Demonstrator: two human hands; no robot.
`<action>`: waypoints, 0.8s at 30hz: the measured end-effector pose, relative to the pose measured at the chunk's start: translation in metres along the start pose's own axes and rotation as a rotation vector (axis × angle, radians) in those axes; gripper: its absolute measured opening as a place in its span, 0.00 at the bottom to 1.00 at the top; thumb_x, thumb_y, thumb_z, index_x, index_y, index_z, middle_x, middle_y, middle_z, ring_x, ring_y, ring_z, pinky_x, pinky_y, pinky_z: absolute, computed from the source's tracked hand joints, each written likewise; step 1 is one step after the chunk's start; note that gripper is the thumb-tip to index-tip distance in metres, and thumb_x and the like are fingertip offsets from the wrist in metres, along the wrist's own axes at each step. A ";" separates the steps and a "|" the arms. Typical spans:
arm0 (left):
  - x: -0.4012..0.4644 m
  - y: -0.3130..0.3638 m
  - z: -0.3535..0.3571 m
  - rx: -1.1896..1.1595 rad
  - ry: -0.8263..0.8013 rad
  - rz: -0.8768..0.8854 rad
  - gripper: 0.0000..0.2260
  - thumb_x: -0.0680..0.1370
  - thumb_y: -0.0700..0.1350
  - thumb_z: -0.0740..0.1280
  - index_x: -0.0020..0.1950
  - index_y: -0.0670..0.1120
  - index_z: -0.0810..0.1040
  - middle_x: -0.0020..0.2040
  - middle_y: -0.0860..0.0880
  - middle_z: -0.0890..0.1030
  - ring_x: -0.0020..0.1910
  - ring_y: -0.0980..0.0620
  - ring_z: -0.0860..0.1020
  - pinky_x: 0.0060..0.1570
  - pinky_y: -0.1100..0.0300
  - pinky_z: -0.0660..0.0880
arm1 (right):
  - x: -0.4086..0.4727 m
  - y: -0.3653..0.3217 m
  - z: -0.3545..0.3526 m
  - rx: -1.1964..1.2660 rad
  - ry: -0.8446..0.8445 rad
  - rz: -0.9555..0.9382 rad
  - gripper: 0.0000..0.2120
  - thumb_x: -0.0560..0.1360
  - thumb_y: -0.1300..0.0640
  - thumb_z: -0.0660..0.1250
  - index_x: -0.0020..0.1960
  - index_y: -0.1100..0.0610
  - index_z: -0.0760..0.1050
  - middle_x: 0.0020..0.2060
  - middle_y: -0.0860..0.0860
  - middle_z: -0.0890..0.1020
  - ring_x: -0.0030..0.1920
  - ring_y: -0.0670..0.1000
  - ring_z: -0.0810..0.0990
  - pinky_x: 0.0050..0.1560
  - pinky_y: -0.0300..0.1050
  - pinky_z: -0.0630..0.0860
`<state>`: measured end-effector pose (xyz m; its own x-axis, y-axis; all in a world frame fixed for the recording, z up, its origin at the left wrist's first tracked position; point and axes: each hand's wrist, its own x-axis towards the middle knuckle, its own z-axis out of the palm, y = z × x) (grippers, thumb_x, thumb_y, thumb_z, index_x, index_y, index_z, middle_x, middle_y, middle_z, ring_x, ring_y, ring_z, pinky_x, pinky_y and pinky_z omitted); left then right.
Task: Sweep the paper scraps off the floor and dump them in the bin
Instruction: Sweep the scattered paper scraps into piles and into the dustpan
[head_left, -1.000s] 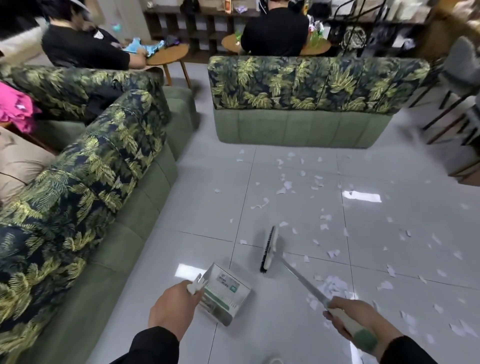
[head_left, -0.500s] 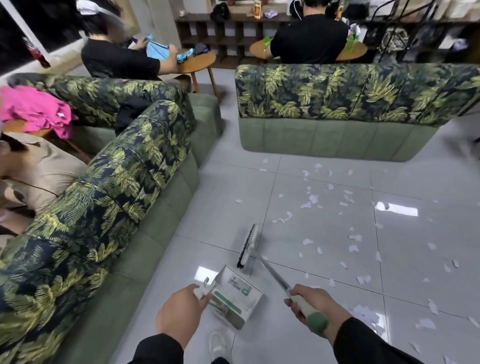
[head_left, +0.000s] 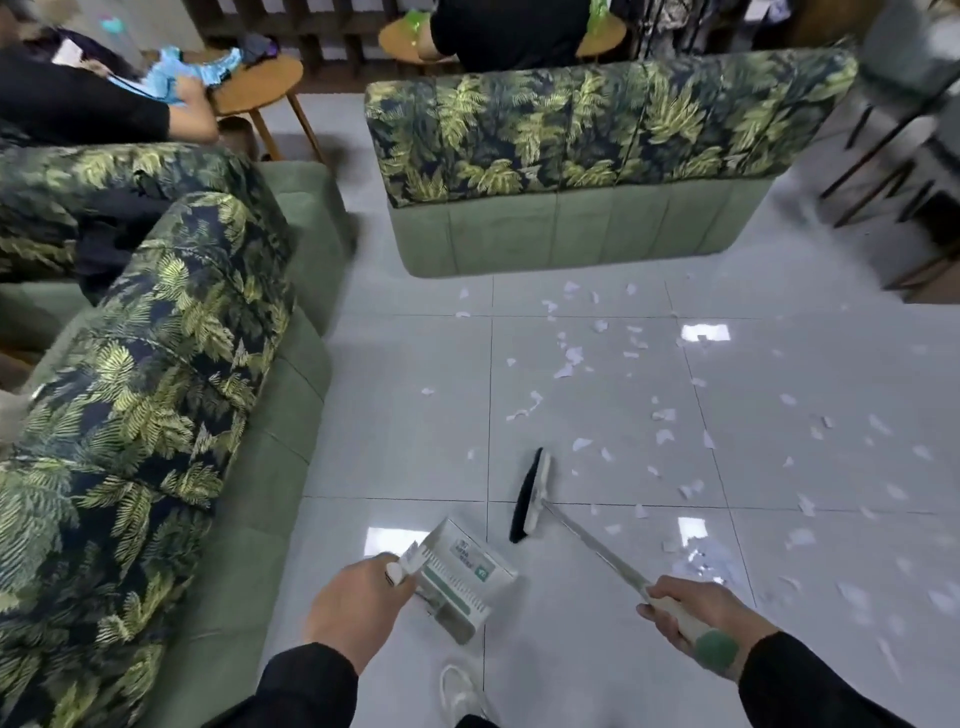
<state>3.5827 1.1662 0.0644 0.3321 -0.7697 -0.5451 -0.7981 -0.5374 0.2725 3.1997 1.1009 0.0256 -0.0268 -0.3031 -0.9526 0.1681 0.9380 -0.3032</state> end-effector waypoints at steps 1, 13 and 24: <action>0.011 0.004 -0.004 0.010 -0.009 0.031 0.10 0.81 0.60 0.62 0.49 0.56 0.79 0.40 0.55 0.80 0.39 0.55 0.78 0.35 0.60 0.70 | -0.006 -0.001 -0.008 0.027 0.033 -0.020 0.15 0.76 0.69 0.67 0.62 0.70 0.73 0.48 0.69 0.79 0.23 0.53 0.74 0.24 0.38 0.77; 0.065 0.002 -0.026 -0.048 -0.054 0.088 0.10 0.81 0.59 0.62 0.45 0.56 0.77 0.39 0.56 0.79 0.40 0.54 0.79 0.36 0.58 0.69 | -0.042 -0.019 -0.010 0.076 0.250 -0.119 0.06 0.76 0.68 0.68 0.51 0.68 0.74 0.41 0.63 0.76 0.20 0.50 0.77 0.22 0.38 0.75; 0.085 -0.032 -0.062 -0.081 0.013 -0.063 0.11 0.81 0.61 0.63 0.52 0.56 0.80 0.41 0.53 0.82 0.41 0.53 0.80 0.35 0.61 0.70 | -0.002 -0.085 0.167 0.179 -0.128 -0.042 0.04 0.78 0.65 0.68 0.51 0.65 0.75 0.37 0.62 0.81 0.23 0.50 0.74 0.24 0.36 0.77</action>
<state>3.6673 1.0963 0.0584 0.3869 -0.7379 -0.5530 -0.7322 -0.6104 0.3021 3.3499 0.9937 0.0579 0.0856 -0.3712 -0.9246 0.3415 0.8827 -0.3227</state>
